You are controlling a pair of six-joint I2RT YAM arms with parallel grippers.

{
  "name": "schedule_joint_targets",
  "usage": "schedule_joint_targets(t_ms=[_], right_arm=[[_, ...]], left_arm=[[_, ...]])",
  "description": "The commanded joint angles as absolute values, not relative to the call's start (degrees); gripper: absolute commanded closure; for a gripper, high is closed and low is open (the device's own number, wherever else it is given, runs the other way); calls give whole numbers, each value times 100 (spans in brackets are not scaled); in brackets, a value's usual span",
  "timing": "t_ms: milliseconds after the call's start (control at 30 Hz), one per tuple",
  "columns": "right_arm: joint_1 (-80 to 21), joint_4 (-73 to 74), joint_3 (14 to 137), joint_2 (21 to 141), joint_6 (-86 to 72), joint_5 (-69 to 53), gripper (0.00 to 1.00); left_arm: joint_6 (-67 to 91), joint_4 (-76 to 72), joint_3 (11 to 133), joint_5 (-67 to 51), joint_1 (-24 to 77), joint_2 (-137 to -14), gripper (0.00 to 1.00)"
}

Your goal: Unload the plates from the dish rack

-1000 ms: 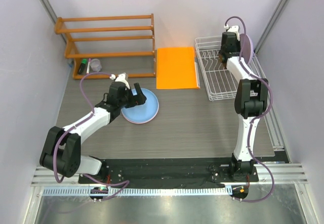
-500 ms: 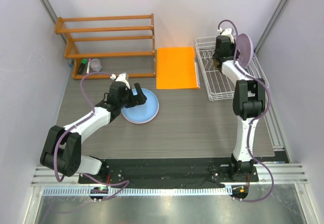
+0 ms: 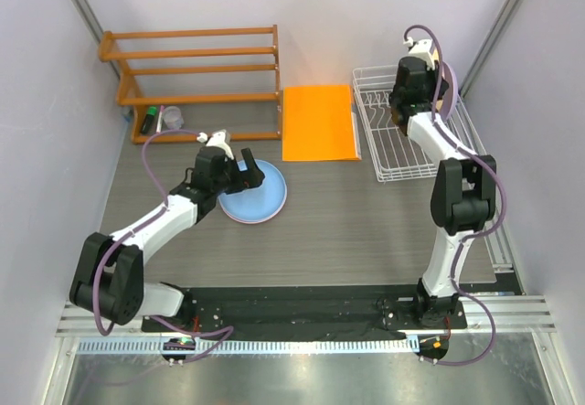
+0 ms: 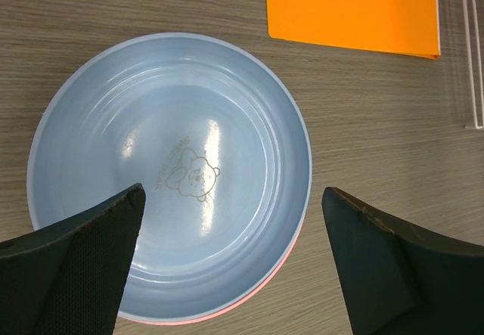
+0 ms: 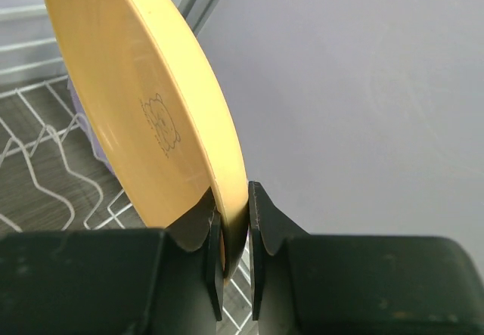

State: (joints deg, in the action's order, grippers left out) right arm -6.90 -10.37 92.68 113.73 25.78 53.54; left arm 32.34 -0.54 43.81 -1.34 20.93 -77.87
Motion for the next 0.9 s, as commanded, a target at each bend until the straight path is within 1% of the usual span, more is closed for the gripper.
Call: schedule_joint_targets(t_ms=[0, 33, 67, 100, 133, 167, 233, 367, 533, 733, 800, 867], right_arm=[[-764, -1162, 9290, 10548, 2147, 5599, 99], [-791, -977, 9299, 10434, 1979, 5520, 99], [-835, -488, 9325, 10328, 1786, 5389, 99], [-913, -214, 9325, 10110, 1532, 5092, 99], [-984, -37, 9316, 10003, 1112, 4941, 98], [-1037, 591, 9282, 9898, 890, 4678, 98], [-1246, 1009, 9159, 9555, 277, 4133, 98], [-1625, 1641, 8501, 8940, -489, 3175, 98], [-1854, 1784, 7788, 8368, -1379, 1244, 99], [-2188, 1609, 7181, 8288, -1871, 125, 99], [-2250, 1407, 6944, 8297, -2108, -429, 99], [-2302, 1266, 6803, 8314, -2249, -675, 99]], left_arm=[[3182, -141, 4482, -176, 2083, -7454, 0], [3182, -132, 4482, -176, 2083, -7444, 1], [3190, -132, 4500, -184, 2083, -7427, 0], [3190, -158, 4509, -211, 2083, -7409, 1], [3199, -158, 4544, -272, 2083, -7392, 0], [3217, -176, 4570, -307, 2083, -7392, 0], [3225, -211, 4640, -430, 2083, -7365, 0], [3243, -299, 4711, -641, 2083, -7365, 0], [3322, -501, 4702, -756, 2083, -7365, 0], [3471, -843, 4606, -870, 2092, -7479, 0], [3507, -931, 4570, -914, 2092, -7514, 1], [3551, -1089, 4518, -975, 2109, -7567, 0]])
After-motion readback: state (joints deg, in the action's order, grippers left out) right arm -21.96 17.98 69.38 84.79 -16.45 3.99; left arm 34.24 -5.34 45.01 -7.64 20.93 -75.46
